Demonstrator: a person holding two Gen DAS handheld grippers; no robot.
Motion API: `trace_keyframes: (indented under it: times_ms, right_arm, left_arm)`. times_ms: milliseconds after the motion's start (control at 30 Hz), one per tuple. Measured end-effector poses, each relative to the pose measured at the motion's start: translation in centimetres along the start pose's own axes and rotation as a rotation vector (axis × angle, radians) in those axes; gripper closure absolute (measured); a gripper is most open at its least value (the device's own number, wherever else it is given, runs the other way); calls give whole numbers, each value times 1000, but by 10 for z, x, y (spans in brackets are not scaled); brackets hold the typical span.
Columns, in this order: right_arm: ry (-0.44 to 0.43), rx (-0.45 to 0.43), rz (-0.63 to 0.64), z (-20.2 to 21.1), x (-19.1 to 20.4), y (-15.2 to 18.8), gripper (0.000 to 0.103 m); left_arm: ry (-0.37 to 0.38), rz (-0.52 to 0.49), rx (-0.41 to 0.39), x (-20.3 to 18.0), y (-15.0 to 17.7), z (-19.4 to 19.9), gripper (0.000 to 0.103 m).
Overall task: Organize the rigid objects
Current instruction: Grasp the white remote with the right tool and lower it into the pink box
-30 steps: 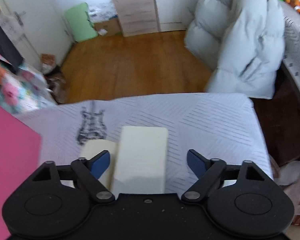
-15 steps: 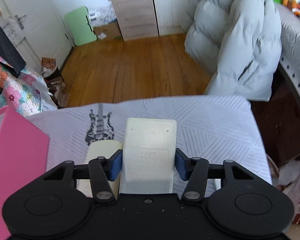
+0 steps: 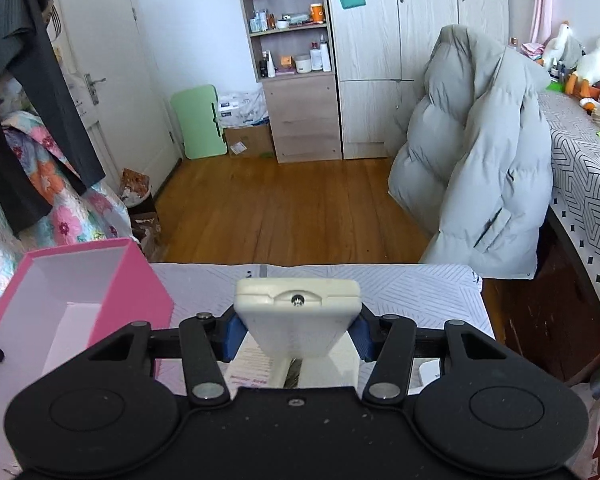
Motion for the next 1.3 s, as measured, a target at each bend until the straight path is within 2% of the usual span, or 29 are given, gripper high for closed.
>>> trace_keyframes:
  times_ms: [133, 367, 600, 733, 833, 967, 1067, 1167, 1300]
  right_arm:
    - [11, -49, 28, 13, 8, -2, 45]
    - [-48, -100, 75, 35, 40, -17, 45]
    - [-234, -153, 142, 63, 108, -41, 45]
    - [-374, -71, 149, 44, 151, -42, 45]
    - [-421, 40, 129, 0, 178, -28, 45]
    - [-439, 121, 92, -54, 205, -11, 45]
    - [-429, 136, 88, -77, 224, -1, 45]
    - [-413, 101, 114, -88, 235, 9, 45]
    - [-399, 156, 177, -87, 236, 27, 45]
  left_arm:
    - [-63, -27, -37, -8, 2, 1, 99]
    - [-61, -17, -63, -12, 4, 2, 100]
    - [-31, 26, -71, -8, 4, 4, 100]
    - [-23, 16, -102, -17, 7, 3, 100]
    - [-35, 9, -105, -22, 7, 2, 100]
    - [-18, 28, -101, -20, 7, 0, 100]
    - [-23, 31, -105, -20, 8, 0, 100]
    - [-9, 58, -106, -18, 8, -2, 100]
    - [4, 75, -106, -15, 10, -2, 100]
Point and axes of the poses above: each gripper's, at about its wrist camera, not at the fingertips, and z roughly against the way its jaws point, x to its left, y to its underside, the point moved 6 cm from there along -z, roughly the way its jaws point, and after that the axes turned 2 degrees about -z, right-handed, at the moved point
